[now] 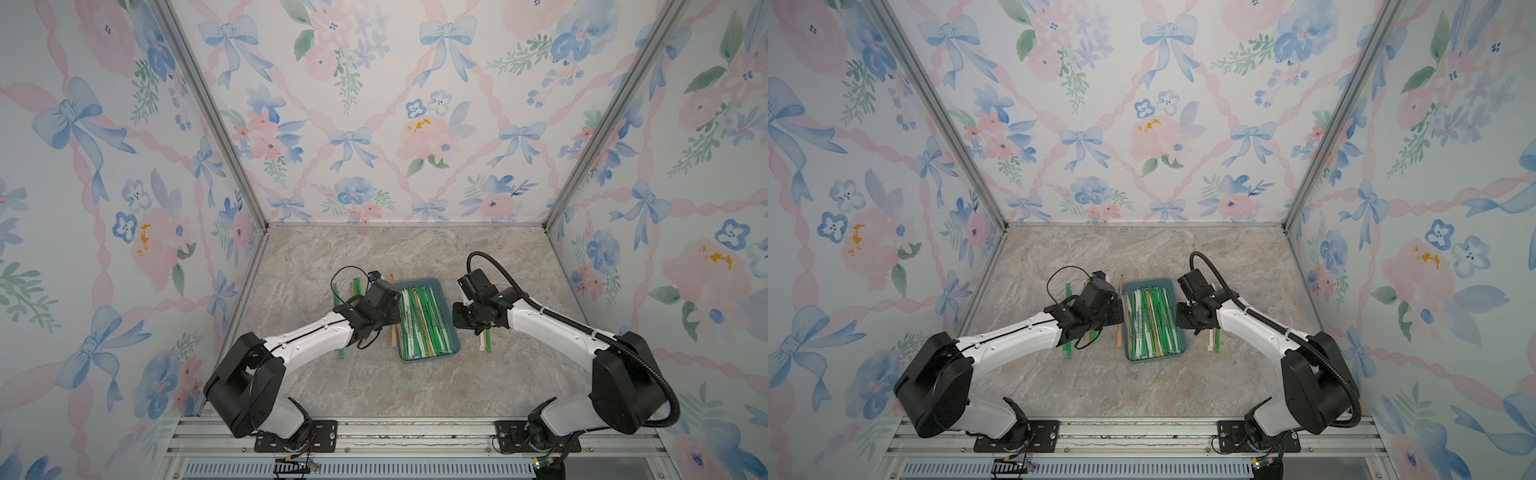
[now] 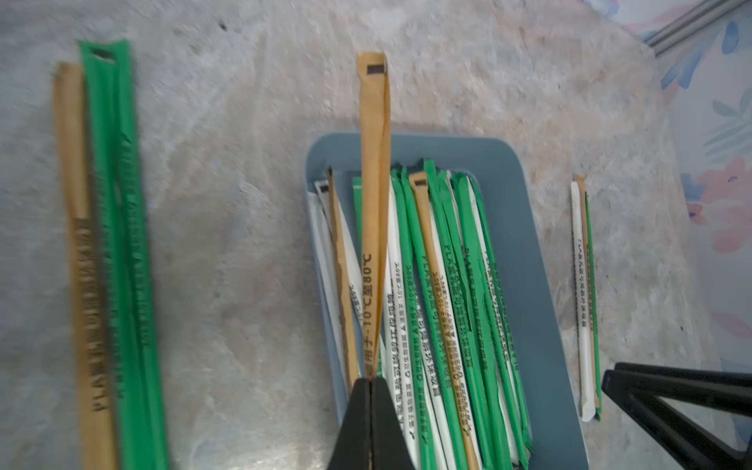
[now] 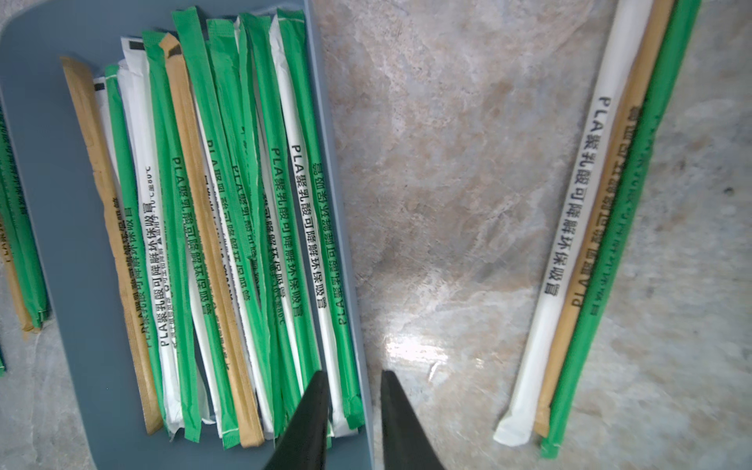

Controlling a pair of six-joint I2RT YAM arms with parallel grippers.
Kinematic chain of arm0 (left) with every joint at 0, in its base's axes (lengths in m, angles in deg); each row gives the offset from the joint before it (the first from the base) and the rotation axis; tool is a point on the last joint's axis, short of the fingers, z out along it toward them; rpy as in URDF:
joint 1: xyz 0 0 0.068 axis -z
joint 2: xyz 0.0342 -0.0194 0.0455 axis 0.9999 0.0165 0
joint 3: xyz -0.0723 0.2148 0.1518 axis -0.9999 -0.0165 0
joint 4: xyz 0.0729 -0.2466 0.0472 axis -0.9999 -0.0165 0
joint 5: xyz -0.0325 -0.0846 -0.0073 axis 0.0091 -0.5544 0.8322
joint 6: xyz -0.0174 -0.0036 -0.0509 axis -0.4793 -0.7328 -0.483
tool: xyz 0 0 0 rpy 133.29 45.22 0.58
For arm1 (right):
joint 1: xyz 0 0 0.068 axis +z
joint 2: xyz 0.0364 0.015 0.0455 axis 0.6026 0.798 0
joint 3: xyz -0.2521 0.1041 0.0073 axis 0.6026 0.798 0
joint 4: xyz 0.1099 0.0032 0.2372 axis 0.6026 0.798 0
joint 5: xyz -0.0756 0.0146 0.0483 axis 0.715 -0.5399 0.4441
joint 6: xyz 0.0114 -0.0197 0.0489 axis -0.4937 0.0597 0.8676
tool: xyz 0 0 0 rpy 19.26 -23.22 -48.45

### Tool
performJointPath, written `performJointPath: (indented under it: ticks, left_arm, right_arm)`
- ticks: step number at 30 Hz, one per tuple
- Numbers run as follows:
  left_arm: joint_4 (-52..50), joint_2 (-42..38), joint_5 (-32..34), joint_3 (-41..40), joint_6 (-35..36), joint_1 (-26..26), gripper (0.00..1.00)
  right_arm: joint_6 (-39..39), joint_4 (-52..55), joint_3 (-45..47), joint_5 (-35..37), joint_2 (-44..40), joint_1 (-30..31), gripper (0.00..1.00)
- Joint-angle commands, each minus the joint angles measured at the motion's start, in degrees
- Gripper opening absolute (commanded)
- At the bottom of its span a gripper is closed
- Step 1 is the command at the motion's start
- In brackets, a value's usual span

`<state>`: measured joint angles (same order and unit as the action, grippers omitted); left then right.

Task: Put the straws into the storage box
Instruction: Pick up the straw from the center of the board, then place the straw in the storage box.

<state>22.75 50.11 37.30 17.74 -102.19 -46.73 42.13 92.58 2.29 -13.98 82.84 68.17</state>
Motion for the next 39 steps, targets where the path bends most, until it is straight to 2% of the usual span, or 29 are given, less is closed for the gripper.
performJointPath:
  ticks: [1, 11, 15, 19, 23, 26, 32, 35, 39]
  left_arm:
    - [3.0, 2.1, -2.1, 0.3, -4.5, 1.8, 0.00]
    - [4.9, 6.7, -2.1, 0.9, -6.8, 3.6, 0.02]
    - [4.8, 5.6, -0.2, 0.0, -7.0, 4.1, 0.39]
    - [4.7, 1.3, 4.4, -2.0, -7.6, 4.2, 0.59]
    - [4.4, -4.6, 9.7, -4.7, -4.7, 3.2, 0.66]
    - [3.0, -9.1, 10.6, -7.9, -3.8, -0.6, 0.65]
    - [-1.7, -14.3, 12.6, -14.2, 0.0, -9.0, 0.47]
    - [-1.7, -14.8, 11.0, -16.3, 0.5, -11.9, 0.46]
    - [-1.5, -12.9, 9.8, -16.1, 1.7, -13.2, 0.46]
  right_arm:
    - [0.1, 0.4, 1.2, 0.4, -1.7, -0.8, 0.25]
    - [0.4, -0.1, 2.2, 0.0, -2.2, -1.1, 0.25]
    - [0.5, -0.2, 2.1, 0.0, -2.2, -1.1, 0.25]
    - [0.4, -0.2, 2.1, -0.1, -2.0, -1.1, 0.25]
    - [0.5, -0.4, 2.0, -0.5, -1.8, -1.1, 0.25]
    - [0.6, -0.5, 2.0, -0.6, -1.8, -1.1, 0.25]
    - [0.3, -0.6, 1.7, -0.7, -1.5, -1.1, 0.25]
    - [0.3, -0.4, 1.6, -0.7, -1.3, -1.1, 0.25]
    - [0.1, -0.3, 1.6, -0.7, -1.1, -1.1, 0.25]
